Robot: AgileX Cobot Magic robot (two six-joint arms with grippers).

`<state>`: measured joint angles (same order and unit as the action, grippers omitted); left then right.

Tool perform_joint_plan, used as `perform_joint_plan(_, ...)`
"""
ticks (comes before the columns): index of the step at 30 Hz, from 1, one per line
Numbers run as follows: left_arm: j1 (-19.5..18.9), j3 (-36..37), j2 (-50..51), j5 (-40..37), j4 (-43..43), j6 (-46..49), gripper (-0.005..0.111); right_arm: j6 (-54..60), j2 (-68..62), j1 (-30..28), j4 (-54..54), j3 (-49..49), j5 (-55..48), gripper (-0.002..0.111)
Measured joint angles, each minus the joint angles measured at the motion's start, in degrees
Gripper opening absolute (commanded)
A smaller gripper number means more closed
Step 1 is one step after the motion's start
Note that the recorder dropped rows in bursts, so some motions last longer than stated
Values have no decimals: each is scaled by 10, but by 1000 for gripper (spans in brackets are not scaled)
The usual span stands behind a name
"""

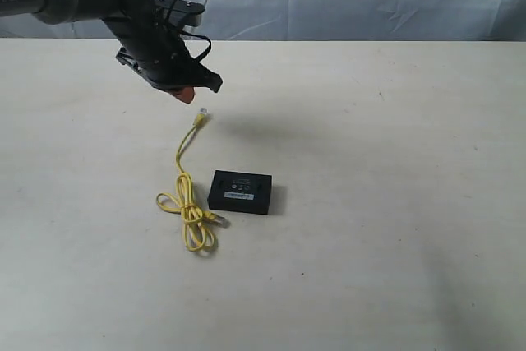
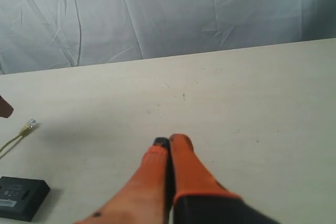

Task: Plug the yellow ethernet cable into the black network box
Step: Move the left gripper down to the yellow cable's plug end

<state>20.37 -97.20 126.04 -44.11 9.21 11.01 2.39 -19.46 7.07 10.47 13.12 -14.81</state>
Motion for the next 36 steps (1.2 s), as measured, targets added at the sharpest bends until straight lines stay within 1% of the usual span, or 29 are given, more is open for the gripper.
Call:
perform_joint_plan(11, 2, 0, 35, -36, 10, 0, 1, 0, 0, 0, 6, 0, 9, 0)
perform_joint_plan(13, 2, 1, 38, -36, 11, -1, 11, 0, 0, 0, 6, 0, 9, 0)
perform_joint_plan(14, 2, 1, 38, -36, 10, -1, 19, 0, 0, 0, 6, 0, 9, 0)
perform_joint_plan(15, 2, 1, 38, -36, 7, -1, 22, 0, 0, 0, 6, 0, 11, 0)
perform_joint_plan(16, 2, 1, 38, -36, 6, 1, 28, 0, 0, 0, 6, 0, 13, 0)
perform_joint_plan(18, 2, 1, 38, -36, 4, 3, 34, 0, 0, 0, 6, 0, 17, 0)
perform_joint_plan(24, 24, 1, 38, -30, -5, 27, 34, 0, 0, 0, 6, 0, 19, 0)
perform_joint_plan(30, 24, 1, 38, -27, -42, 11, 34, 0, 0, 0, 6, 0, 19, 0)
perform_joint_plan(36, 24, 1, 46, -29, -46, 8, 34, 0, 0, 0, 6, 0, 19, 0)
